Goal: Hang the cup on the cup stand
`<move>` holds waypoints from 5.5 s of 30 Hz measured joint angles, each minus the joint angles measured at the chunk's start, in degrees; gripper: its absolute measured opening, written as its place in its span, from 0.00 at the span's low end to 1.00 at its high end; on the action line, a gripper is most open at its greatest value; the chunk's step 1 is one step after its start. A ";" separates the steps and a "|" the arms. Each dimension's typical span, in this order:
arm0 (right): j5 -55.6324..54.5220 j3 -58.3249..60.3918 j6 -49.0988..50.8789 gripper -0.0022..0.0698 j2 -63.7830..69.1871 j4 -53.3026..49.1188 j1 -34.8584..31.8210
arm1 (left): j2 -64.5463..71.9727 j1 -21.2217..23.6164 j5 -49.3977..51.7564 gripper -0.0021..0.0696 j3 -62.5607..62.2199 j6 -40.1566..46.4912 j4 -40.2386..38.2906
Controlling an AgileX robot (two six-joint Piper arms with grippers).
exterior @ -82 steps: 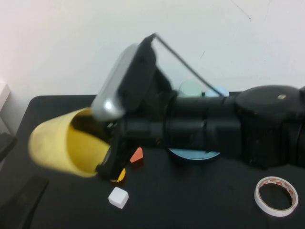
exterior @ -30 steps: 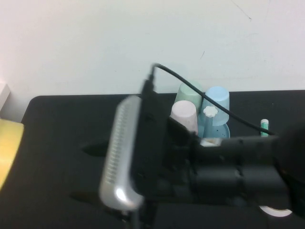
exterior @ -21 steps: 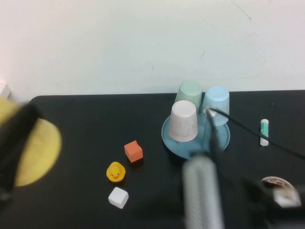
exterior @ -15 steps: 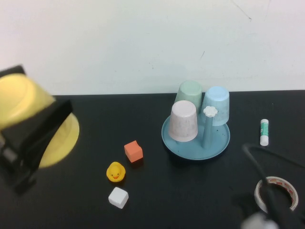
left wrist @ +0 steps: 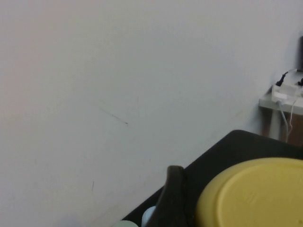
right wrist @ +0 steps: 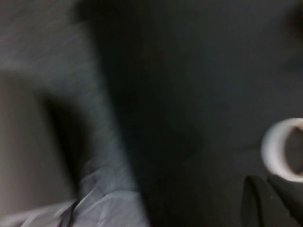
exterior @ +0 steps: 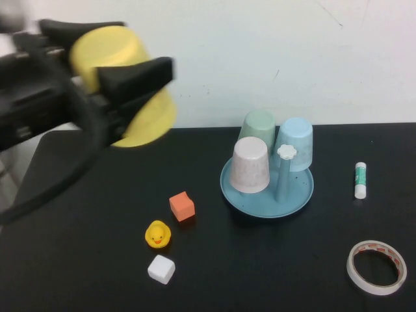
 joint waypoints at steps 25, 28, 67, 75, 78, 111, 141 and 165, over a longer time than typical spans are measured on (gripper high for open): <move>1.58 0.00 9.30 0.03 -13.59 -10.10 0.00 | 56.98 -22.23 -15.64 0.81 -41.42 4.38 -0.68; 1.58 0.00 9.30 0.03 -13.59 -10.18 0.00 | 59.86 -22.35 -15.64 0.81 -44.55 5.39 -0.68; 1.66 0.00 9.30 0.03 -13.59 -10.24 0.00 | 68.16 -22.47 -16.75 0.80 -47.86 -1.84 -0.81; 1.66 0.00 9.30 0.03 -13.59 -10.24 0.00 | 68.50 -22.47 -15.34 0.95 -47.86 -0.19 -0.81; 1.66 0.00 9.30 0.03 -13.59 -10.24 0.00 | 68.08 -22.47 -16.02 0.98 -47.86 1.27 -0.81; 1.66 0.00 9.30 0.03 -13.59 -10.24 0.00 | 2.21 -20.93 -33.09 0.03 -27.83 -1.14 25.45; 1.66 0.00 9.30 0.03 -13.59 -10.24 0.00 | -45.34 -20.93 -64.86 0.03 25.21 35.73 -3.78; 1.66 0.00 9.30 0.03 -13.59 -10.24 0.00 | -47.33 -2.72 -50.50 0.03 25.21 43.19 -3.66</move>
